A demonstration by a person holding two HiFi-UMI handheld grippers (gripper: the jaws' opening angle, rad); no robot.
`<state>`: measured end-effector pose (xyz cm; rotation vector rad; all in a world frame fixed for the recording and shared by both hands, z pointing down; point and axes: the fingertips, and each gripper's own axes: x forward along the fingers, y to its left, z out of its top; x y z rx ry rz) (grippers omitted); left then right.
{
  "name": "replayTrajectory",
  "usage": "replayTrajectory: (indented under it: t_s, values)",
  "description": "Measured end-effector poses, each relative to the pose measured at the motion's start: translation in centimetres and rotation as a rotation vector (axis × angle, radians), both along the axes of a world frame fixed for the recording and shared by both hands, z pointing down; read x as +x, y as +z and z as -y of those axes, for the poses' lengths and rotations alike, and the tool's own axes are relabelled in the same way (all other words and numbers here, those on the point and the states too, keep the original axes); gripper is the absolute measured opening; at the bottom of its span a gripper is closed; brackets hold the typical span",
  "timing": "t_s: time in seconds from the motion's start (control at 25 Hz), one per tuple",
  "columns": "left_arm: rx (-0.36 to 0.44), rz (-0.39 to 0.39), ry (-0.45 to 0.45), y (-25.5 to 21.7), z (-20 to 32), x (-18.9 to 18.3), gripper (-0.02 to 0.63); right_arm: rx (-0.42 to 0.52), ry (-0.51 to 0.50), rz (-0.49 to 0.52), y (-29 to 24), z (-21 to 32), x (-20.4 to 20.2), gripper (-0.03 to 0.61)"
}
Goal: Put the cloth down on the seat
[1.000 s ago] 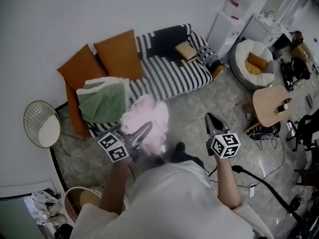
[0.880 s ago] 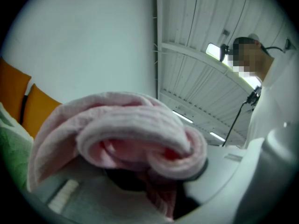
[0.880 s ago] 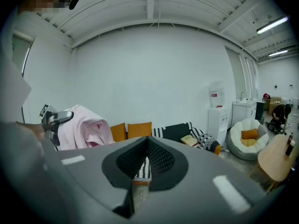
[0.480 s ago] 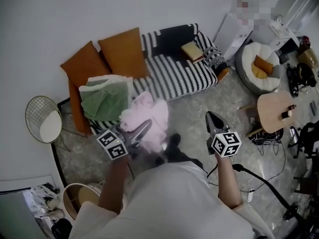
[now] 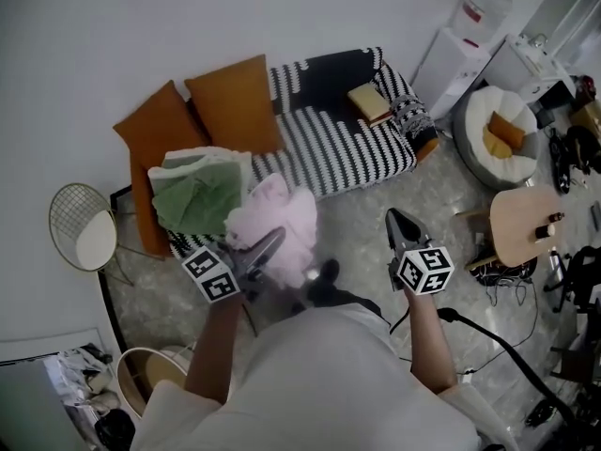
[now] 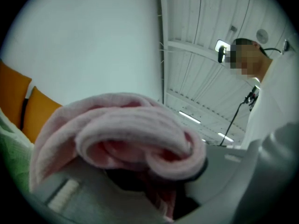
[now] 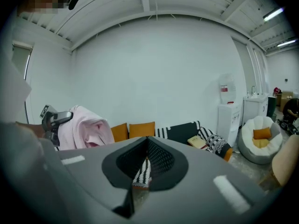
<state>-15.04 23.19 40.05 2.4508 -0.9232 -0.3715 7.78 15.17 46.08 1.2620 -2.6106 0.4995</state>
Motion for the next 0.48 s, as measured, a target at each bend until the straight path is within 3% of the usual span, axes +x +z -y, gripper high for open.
replayTrajectory:
  t_s: [0.48]
  values:
    - [-0.025,0.011,-0.032,0.5,9.7,3.0,0.127,-0.003,-0.029,0.051,-0.1,10.6,2.4,0.003]
